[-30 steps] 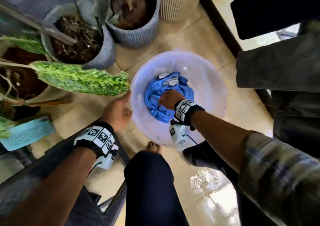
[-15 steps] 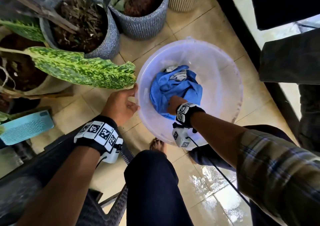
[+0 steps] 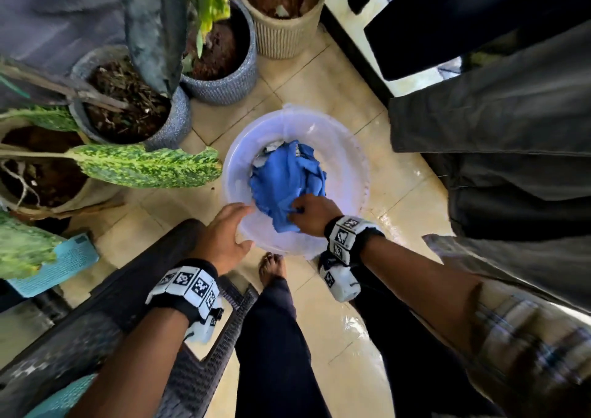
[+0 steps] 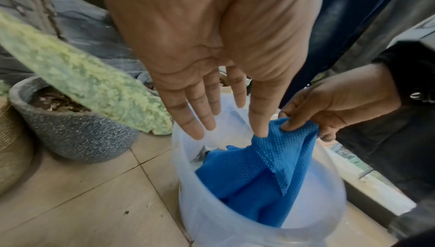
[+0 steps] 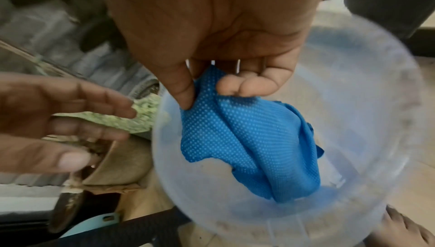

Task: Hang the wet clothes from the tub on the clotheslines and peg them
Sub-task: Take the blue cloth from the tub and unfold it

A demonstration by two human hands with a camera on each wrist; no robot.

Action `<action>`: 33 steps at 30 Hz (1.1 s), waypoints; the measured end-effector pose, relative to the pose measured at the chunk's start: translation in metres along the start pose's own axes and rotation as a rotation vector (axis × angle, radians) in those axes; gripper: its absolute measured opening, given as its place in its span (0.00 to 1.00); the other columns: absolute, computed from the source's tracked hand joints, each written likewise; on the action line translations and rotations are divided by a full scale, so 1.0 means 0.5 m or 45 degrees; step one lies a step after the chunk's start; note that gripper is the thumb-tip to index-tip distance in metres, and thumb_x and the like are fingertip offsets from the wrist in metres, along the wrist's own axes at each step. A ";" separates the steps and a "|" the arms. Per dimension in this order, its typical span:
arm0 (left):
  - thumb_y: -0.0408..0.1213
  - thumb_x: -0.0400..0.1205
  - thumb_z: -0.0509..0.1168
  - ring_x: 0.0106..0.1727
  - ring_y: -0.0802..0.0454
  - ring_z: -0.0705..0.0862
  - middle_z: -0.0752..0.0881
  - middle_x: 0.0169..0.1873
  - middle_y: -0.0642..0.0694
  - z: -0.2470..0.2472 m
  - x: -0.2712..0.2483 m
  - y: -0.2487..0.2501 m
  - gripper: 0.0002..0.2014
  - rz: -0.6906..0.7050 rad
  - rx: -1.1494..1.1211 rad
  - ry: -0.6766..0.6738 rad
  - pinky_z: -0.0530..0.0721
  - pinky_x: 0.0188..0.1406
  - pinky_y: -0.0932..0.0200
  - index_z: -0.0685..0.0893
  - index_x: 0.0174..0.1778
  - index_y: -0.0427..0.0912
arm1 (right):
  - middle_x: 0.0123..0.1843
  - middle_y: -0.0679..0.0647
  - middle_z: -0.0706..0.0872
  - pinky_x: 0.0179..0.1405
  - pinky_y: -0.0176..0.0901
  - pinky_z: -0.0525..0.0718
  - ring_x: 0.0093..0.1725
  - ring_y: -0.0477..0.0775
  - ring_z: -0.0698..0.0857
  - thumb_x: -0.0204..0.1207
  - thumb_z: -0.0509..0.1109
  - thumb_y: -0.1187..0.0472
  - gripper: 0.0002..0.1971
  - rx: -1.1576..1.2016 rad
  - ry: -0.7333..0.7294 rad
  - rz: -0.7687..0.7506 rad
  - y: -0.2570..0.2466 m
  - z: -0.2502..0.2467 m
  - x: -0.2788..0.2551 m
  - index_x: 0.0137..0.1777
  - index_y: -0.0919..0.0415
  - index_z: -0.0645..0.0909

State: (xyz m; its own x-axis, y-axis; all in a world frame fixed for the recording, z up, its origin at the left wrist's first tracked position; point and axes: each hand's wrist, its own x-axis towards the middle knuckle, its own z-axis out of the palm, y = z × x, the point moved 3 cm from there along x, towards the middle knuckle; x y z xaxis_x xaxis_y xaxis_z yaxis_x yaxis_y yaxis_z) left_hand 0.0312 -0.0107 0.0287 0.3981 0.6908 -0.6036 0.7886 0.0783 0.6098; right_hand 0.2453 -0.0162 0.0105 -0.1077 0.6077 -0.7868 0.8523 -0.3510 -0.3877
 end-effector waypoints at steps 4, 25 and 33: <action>0.23 0.68 0.76 0.69 0.47 0.80 0.79 0.69 0.44 -0.044 -0.055 0.099 0.25 0.169 0.041 0.026 0.66 0.69 0.73 0.86 0.61 0.41 | 0.39 0.49 0.79 0.39 0.42 0.66 0.42 0.54 0.77 0.81 0.67 0.59 0.06 0.323 0.222 -0.185 -0.045 -0.065 -0.155 0.50 0.59 0.84; 0.46 0.78 0.64 0.31 0.42 0.77 0.78 0.29 0.49 -0.305 -0.314 0.540 0.09 0.768 0.047 0.212 0.79 0.30 0.50 0.72 0.41 0.48 | 0.63 0.55 0.85 0.58 0.50 0.81 0.63 0.61 0.83 0.73 0.74 0.49 0.20 0.289 0.392 -0.103 -0.121 -0.202 -0.421 0.65 0.48 0.80; 0.45 0.81 0.65 0.30 0.61 0.71 0.75 0.30 0.54 -0.449 -0.394 0.623 0.11 0.877 -0.087 0.411 0.72 0.30 0.64 0.69 0.38 0.53 | 0.65 0.62 0.85 0.58 0.46 0.78 0.64 0.64 0.83 0.82 0.66 0.51 0.17 0.473 0.371 0.181 -0.105 -0.202 -0.439 0.68 0.55 0.82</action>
State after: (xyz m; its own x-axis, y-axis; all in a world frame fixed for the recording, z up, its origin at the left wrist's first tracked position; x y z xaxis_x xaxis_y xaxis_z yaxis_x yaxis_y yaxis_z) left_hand 0.0933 0.0390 0.4530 0.6242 0.7751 0.0983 0.3769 -0.4090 0.8311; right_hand 0.2757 -0.0591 0.2523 0.1892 0.6910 -0.6976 0.6023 -0.6428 -0.4733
